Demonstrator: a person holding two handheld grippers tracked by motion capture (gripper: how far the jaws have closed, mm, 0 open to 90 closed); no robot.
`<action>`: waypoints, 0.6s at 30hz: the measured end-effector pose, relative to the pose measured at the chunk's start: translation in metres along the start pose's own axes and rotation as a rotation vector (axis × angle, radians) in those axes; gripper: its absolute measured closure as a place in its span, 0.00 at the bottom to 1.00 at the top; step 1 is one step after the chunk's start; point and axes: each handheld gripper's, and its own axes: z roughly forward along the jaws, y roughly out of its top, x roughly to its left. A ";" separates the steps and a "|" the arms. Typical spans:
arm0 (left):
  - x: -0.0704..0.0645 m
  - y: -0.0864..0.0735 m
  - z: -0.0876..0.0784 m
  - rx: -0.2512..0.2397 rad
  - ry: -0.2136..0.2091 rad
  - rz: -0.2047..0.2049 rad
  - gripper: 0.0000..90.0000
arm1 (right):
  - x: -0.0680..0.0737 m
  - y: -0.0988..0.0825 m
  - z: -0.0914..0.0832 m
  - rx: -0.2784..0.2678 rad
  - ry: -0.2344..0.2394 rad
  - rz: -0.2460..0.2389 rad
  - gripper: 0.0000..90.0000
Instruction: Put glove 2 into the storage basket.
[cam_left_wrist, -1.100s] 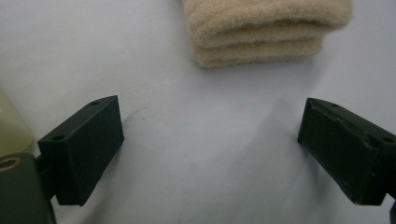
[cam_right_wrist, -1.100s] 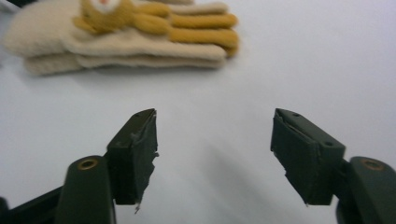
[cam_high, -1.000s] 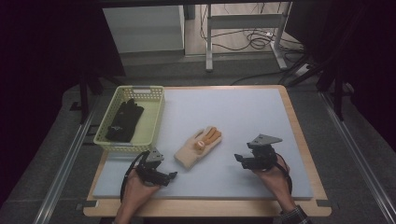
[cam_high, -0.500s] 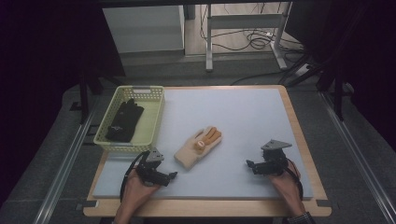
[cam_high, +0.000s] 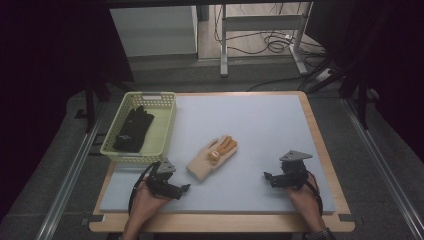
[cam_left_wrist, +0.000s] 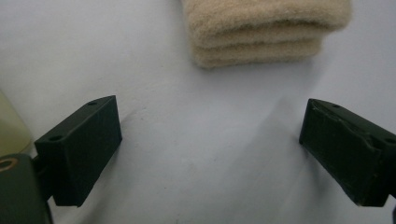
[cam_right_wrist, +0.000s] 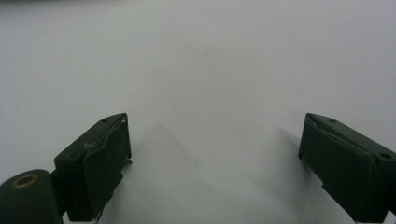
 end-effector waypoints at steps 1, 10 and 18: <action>-0.001 0.001 0.000 0.008 0.005 0.001 0.05 | 0.000 0.000 0.000 0.000 0.000 0.000 0.10; -0.011 0.023 -0.007 -0.002 -0.044 -0.036 0.00 | 0.000 0.000 0.000 -0.001 0.000 0.001 0.10; -0.023 0.059 0.006 0.005 -0.041 0.002 0.00 | 0.000 0.000 0.000 -0.002 0.000 0.001 0.10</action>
